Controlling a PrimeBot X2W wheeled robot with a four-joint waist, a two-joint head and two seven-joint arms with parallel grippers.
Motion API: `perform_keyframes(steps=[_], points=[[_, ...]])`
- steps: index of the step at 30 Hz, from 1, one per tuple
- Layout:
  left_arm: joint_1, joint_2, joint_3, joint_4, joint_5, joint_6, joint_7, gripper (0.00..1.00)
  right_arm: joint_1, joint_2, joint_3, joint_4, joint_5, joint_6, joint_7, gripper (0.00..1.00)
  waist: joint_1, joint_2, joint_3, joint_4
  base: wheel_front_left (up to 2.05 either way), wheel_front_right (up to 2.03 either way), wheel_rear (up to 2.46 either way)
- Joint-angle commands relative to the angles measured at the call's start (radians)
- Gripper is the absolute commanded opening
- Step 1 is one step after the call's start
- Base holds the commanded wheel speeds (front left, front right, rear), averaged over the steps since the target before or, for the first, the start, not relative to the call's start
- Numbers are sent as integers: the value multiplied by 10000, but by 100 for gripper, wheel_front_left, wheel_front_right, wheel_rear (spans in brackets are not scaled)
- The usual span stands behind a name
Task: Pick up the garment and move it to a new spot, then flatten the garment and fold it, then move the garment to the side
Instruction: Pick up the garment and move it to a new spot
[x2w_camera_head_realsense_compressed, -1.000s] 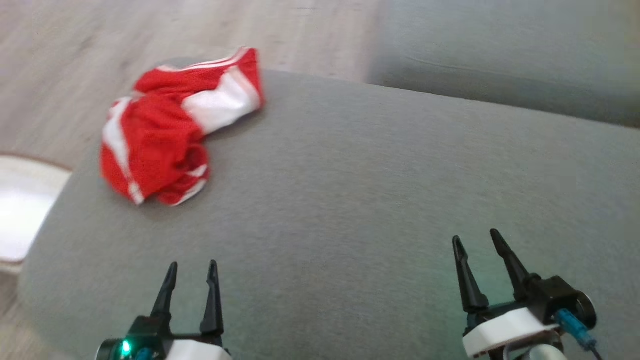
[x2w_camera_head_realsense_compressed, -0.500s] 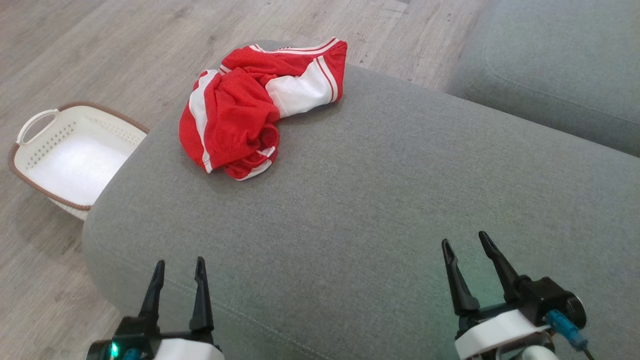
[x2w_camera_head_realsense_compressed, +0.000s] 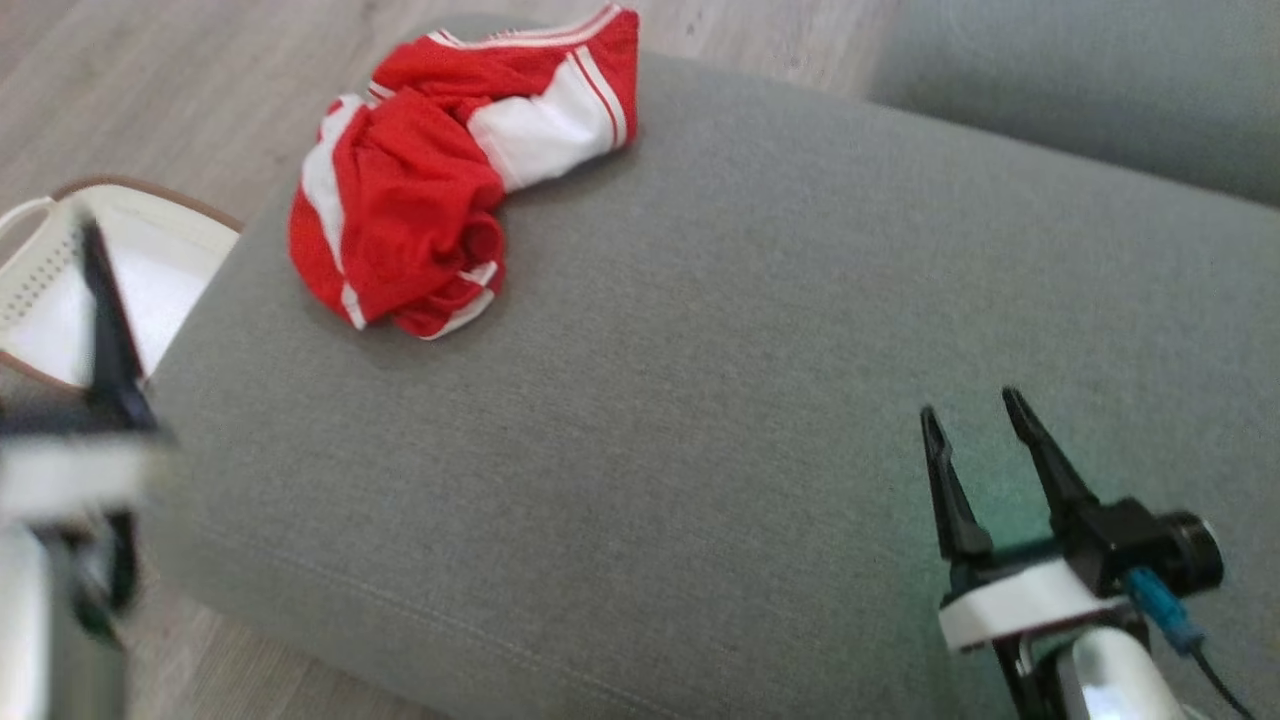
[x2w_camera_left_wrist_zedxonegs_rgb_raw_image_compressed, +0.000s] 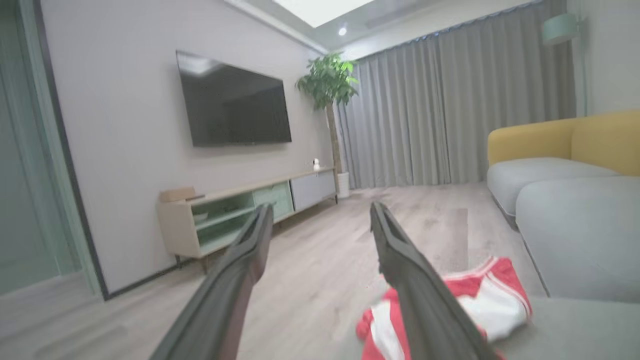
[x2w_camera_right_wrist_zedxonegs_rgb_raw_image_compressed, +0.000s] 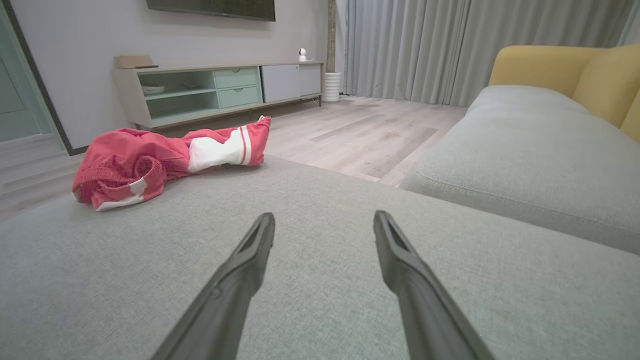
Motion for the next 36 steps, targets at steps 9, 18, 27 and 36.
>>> perform_keyframes(steps=[9,18,27,36], points=[[-4565,1331,278,1943,-872,-817,1367,100,-1384,-85,264,-829,-863,-7,273,100,-1,0,1782,-982,0,0,0],[-5293,1019,-552,5144,-1524,-1168,1894,100,-1800,-85,354,-1340,-1350,-7,720,100,-1,0,2902,-1489,0,0,0],[-5487,703,-1154,7908,-2357,-1267,2492,100,-1735,-257,236,-1851,-1656,-7,885,100,-1,0,3652,-1668,0,0,0],[-5832,893,-1809,8749,-2698,-1281,2529,0,-1833,-197,343,-1624,-1569,-7,732,100,-1,0,3478,-1739,0,0,0]])
